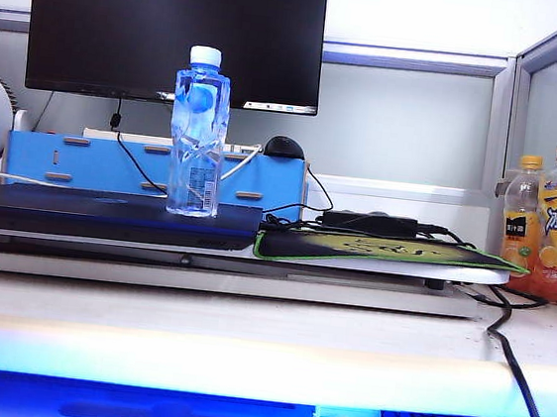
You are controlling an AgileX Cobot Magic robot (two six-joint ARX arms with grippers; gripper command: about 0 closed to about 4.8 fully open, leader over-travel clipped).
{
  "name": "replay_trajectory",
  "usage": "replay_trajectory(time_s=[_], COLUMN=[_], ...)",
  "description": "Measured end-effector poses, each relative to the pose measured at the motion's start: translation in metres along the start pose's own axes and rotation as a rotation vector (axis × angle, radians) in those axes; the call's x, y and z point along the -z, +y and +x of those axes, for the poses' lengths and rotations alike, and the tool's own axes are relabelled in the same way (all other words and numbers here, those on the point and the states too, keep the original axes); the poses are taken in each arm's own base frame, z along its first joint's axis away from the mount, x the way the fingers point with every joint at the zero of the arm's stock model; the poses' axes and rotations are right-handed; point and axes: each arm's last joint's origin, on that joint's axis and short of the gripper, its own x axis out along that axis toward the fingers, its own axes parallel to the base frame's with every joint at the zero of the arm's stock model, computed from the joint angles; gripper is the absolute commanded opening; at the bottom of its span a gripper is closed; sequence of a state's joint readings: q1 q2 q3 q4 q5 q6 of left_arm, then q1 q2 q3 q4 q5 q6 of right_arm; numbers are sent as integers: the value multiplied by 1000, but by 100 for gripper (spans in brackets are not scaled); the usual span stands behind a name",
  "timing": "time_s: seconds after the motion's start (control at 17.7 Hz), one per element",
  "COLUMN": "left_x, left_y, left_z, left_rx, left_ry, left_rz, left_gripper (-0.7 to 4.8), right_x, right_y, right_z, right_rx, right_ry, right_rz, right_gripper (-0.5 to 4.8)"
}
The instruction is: Pick up the mineral water bottle and place it on the laptop.
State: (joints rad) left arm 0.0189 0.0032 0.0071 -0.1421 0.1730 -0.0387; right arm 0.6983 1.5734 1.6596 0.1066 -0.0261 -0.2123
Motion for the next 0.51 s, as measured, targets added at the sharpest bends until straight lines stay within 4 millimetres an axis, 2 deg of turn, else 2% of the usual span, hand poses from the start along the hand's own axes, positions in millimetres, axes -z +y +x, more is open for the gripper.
replay_trajectory(time_s=[0.06, 0.11, 0.17, 0.23, 0.28, 0.34, 0.39, 0.51], left_x=[0, 0, 0, 0, 0, 0, 0, 0], left_y=[0, 0, 0, 0, 0, 0, 0, 0], left_z=[0, 0, 0, 0, 0, 0, 0, 0], left_rx=[0, 0, 0, 0, 0, 0, 0, 0], left_ry=[0, 0, 0, 0, 0, 0, 0, 0], left_rz=[0, 0, 0, 0, 0, 0, 0, 0], left_gripper=[-2, -2, -2, -2, -2, -2, -2, -2], right_x=[-32, -74, -111, -128, -138, -146, -149, -147], right_y=[-5, -11, -18, -22, -25, -27, -29, -31], right_z=[-28, -71, -125, -158, -185, -224, -251, -294], right_rx=[11, 23, 49, 77, 108, 166, 217, 294], right_ry=[-68, -163, -250, -287, -287, -264, -230, -152], right_rz=[-2, -4, -5, -3, -12, -51, -86, -128], right_gripper=[-5, -5, -5, -5, -5, -5, -5, -5])
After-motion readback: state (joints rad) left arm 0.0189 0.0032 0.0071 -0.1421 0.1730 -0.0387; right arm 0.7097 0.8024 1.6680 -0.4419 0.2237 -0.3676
